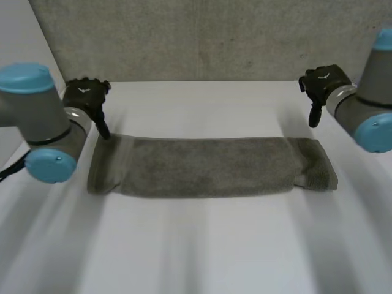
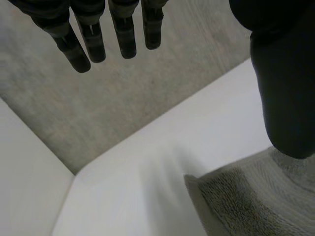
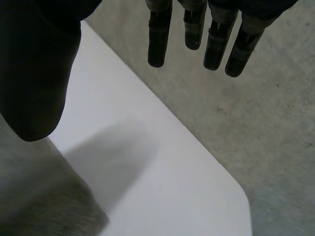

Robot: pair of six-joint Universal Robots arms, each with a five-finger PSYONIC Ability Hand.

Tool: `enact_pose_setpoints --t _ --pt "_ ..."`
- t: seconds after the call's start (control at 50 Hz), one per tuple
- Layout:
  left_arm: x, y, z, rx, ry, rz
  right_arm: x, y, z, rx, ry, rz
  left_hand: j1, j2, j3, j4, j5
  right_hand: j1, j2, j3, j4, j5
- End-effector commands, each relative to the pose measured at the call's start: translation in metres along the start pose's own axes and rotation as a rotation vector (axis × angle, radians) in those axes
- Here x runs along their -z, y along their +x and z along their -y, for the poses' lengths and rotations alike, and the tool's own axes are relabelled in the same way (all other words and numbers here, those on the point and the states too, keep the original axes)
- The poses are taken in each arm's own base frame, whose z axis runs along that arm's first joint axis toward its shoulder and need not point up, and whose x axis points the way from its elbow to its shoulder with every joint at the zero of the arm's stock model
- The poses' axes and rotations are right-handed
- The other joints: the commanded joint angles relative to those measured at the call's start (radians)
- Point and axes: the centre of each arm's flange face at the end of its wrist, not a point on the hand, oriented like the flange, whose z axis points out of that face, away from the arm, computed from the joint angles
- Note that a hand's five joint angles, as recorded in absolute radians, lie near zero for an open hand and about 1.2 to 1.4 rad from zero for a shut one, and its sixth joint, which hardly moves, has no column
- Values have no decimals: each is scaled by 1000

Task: Fold the towel.

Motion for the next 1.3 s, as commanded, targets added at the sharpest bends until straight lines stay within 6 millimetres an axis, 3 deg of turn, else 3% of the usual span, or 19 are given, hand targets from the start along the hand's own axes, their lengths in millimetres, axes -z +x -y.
enact_pose_setpoints --t 0.02,0.14,0.3,0.58,0.64,0.68,0.74,0.8,0.88,0.9,0.94,0.96,1.0,1.12,1.16,1.18,1.22,1.28,1.3 --pt "55 -10 0 4 -29 -3 65 -12 2 -66 -35 104 -46 -38 -29 -37 -181 -57 -73 -69 -78 -60" --pt "87 -6 -33 -2 -58 -20 92 -23 -31 -78 -68 98 36 44 53 45 -99 -57 -73 -69 -78 -60" --pt "102 6 -72 -3 -83 -58 97 -22 -84 -112 -155 61 127 136 144 136 -8 15 -1 3 -6 12" --pt "90 11 -93 -101 -73 -54 82 -27 -119 -130 -180 70 139 147 156 148 4 168 152 156 146 164" --pt "91 8 -95 -109 -79 -46 74 -28 -127 -126 -182 72 136 144 153 145 1 350 334 338 328 346" --pt "91 8 -95 -107 -81 -45 67 -25 -132 -129 -190 62 136 144 153 145 1 896 880 884 874 892" --pt "93 9 -96 -109 -86 -49 66 -20 -132 -129 -191 47 136 144 153 145 1 1165 1149 1153 1143 1161" --pt "94 9 -97 -110 -87 -51 63 -5 -134 -133 -195 -2 136 144 153 145 1 1165 1149 1153 1143 1161" --pt "95 9 -96 -110 -85 -52 60 50 -133 -108 -184 -130 136 144 153 145 1 1165 1149 1153 1143 1161" --pt "95 9 -96 -110 -85 -52 60 50 -133 -108 -184 -130 136 144 153 145 1 1165 1149 1153 1143 1161" --pt "95 8 -92 -109 -74 -46 58 94 -140 -33 -200 -218 133 142 150 142 -2 1165 1149 1153 1143 1161" --pt "95 8 -92 -109 -74 -46 58 95 -140 -33 -201 -219 133 142 150 142 -2 1165 1149 1153 1143 1161" --pt "96 5 -85 -108 -55 -37 59 126 -135 83 -234 -265 133 142 150 142 -2 1165 1149 1153 1143 1161" --pt "96 2 -73 -109 -18 -26 47 116 -106 141 -206 -205 133 142 150 142 -2 1165 1149 1153 1143 1161" --pt "95 0 -67 -106 2 -20 42 84 -64 104 -99 -140 130 139 147 139 -5 1165 1149 1153 1143 1161" --pt "95 0 -67 -106 3 -20 42 84 -64 104 -99 -140 130 139 147 139 -5 1165 1149 1153 1143 1161" --pt "95 -1 -60 -104 25 -13 49 39 -14 94 25 -53 133 141 150 142 -2 1165 1149 1153 1143 1161" --pt "94 0 -56 -104 39 -11 56 11 10 98 94 6 133 142 150 142 -2 1165 1149 1153 1143 1161" --pt "94 0 -54 -105 46 -13 65 -20 29 112 151 74 133 142 150 142 -2 1165 1149 1153 1143 1161"
